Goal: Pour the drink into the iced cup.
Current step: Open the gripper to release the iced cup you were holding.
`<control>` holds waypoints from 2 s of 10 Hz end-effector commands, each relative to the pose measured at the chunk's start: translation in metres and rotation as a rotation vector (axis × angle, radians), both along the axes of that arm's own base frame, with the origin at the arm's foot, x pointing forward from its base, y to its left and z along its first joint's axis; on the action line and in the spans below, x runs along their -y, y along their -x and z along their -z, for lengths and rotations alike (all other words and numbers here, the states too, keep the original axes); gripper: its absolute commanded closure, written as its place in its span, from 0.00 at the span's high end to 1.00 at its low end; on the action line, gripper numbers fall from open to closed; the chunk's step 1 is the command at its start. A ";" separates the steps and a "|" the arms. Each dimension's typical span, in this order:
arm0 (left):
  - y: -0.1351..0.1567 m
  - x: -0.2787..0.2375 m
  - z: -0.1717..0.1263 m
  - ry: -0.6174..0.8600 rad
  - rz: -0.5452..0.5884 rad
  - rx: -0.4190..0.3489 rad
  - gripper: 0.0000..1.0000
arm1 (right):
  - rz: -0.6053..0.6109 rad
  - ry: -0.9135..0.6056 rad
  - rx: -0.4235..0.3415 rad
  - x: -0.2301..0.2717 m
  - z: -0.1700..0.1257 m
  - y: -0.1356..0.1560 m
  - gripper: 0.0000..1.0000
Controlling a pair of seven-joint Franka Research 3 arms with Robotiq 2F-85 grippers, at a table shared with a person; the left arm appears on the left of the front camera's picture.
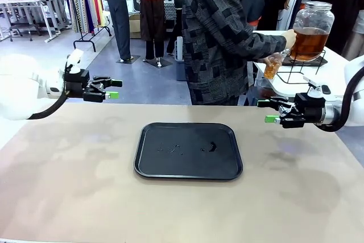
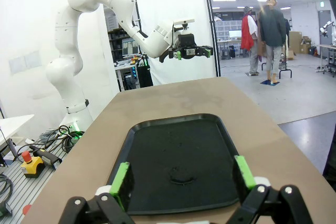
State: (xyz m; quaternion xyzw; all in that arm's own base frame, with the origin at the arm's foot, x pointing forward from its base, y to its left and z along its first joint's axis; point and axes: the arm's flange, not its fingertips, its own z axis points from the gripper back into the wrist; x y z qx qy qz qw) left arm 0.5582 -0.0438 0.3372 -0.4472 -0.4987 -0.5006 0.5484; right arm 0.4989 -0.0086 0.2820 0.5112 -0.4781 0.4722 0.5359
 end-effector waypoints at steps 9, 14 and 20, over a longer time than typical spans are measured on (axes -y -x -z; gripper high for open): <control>0.000 0.000 -0.001 0.000 -0.001 0.002 1.00 | -0.004 -0.010 0.003 0.000 -0.002 0.001 1.00; 0.000 0.000 -0.001 0.000 -0.001 0.002 1.00 | -0.004 -0.010 0.003 0.000 -0.002 0.001 1.00; 0.000 0.000 -0.001 0.000 -0.001 0.002 1.00 | -0.004 -0.010 0.003 0.000 -0.002 0.001 1.00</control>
